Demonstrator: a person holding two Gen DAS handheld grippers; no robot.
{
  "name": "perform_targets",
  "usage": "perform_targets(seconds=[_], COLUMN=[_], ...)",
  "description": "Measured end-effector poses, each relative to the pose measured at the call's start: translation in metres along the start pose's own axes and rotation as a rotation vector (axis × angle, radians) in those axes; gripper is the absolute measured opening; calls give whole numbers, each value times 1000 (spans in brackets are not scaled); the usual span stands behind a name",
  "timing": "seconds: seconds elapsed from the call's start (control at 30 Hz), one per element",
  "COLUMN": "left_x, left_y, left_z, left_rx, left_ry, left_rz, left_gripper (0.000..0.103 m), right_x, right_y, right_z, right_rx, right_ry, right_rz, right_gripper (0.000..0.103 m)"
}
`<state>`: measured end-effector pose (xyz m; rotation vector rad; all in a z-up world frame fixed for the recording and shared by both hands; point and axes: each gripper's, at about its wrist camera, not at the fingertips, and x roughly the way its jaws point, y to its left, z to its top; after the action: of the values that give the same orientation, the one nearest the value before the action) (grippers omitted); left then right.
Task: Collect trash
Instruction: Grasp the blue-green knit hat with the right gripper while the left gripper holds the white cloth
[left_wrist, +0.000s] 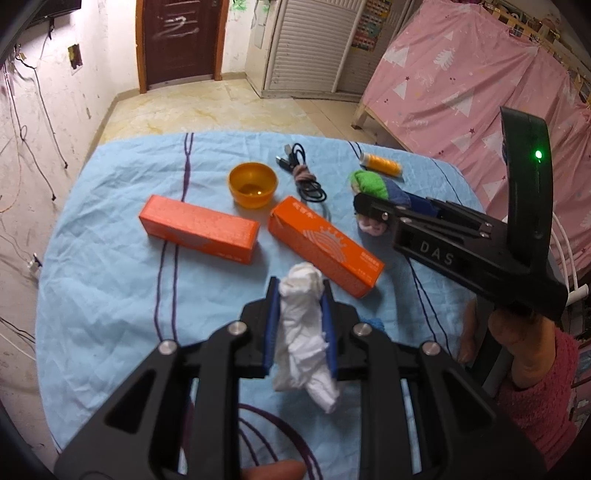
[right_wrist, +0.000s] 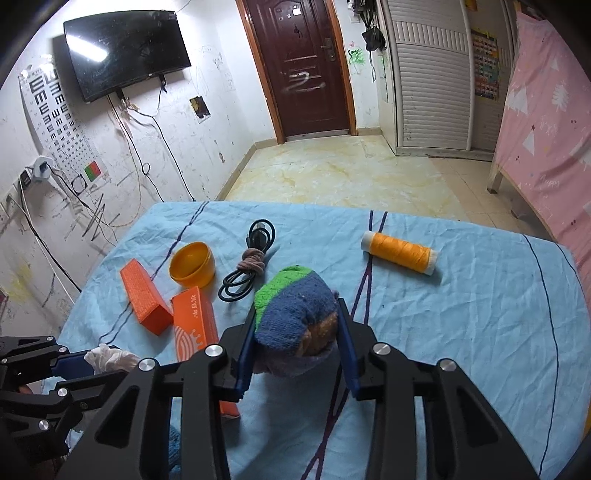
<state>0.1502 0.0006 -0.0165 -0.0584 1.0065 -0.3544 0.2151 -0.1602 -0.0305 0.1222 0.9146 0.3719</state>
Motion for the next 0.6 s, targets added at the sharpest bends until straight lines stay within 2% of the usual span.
perform_targets(seconds=[0.37,0.6], left_x=[-20,-29], left_y=[-26,-69], left_z=[13,28], left_rx=[32,106], left_ry=[-55,-99], left_rz=[27,29], left_gripper=[20,20], right_x=[-45,-90], right_y=[-31,-69], right_z=[-3,-12], right_rx=[73,138], right_ry=[-94,-185], right_rz=[22,13], right_gripper=[32,33])
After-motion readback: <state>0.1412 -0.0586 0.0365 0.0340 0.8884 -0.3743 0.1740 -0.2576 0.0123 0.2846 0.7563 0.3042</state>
